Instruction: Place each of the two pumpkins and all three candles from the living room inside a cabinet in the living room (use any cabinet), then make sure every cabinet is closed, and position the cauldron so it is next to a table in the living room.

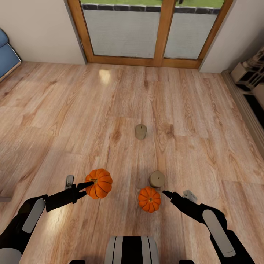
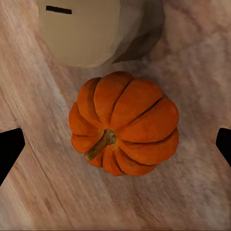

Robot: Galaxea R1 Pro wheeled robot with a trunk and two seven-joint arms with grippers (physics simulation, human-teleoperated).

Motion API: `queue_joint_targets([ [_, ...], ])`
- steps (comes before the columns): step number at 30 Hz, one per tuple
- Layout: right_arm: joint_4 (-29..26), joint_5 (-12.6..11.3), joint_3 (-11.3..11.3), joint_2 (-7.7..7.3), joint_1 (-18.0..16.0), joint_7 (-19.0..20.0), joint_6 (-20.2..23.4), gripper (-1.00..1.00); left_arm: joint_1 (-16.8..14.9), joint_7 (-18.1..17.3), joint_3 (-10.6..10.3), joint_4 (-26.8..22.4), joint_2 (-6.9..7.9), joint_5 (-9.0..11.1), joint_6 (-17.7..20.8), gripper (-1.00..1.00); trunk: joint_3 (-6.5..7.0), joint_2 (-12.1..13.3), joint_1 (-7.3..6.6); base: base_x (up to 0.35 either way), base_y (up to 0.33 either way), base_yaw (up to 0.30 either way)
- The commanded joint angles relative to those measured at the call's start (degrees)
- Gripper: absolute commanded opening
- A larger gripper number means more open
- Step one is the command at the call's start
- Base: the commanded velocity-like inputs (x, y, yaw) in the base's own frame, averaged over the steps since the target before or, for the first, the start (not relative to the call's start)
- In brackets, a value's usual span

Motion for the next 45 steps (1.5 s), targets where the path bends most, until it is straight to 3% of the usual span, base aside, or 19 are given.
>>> queue_joint_targets([
  [1,-0.15,-0.25,0.82,-0.02,-0.02,-0.53,0.17,1.00,-0.02,-0.17,0.07,-0.01,0.00,-0.28,0.13,-1.00,-0.26,-0.03,0.01,0.000,0.000,0.000],
  [6,-1.74,0.11,2.49,-0.01,-0.02,-0.48,0.12,1.00,-0.02,-0.17,0.15,-0.01,0.00,-0.28,0.13,-1.00,-0.70,-0.06,0.07,0.000,0.000,0.000],
  [12,-2.11,0.19,2.78,-0.01,-0.02,-0.39,-0.25,1.00,-0.02,-0.26,0.09,-0.09,0.00,-0.28,0.13,-1.00,-0.93,-0.07,0.09,0.000,0.000,0.000],
  [17,-2.01,0.15,3.14,-0.17,-0.02,3.03,-3.54,1.00,-0.02,-0.34,0.08,-0.09,0.00,-0.28,0.13,-1.00,-1.37,-0.10,0.14,0.000,0.000,0.000],
  [24,-1.25,0.15,3.13,-0.26,-0.02,3.47,-3.94,1.00,-0.02,-0.34,0.03,-0.10,0.00,-0.28,0.13,-1.00,-1.37,-0.10,0.14,0.000,0.000,0.000],
  [45,-0.88,0.18,3.12,-0.04,-0.02,3.57,-4.11,1.00,-0.02,-0.34,-0.05,-0.10,0.00,-0.31,0.13,-1.00,-6.02,-0.38,0.68,0.000,0.000,0.000],
])
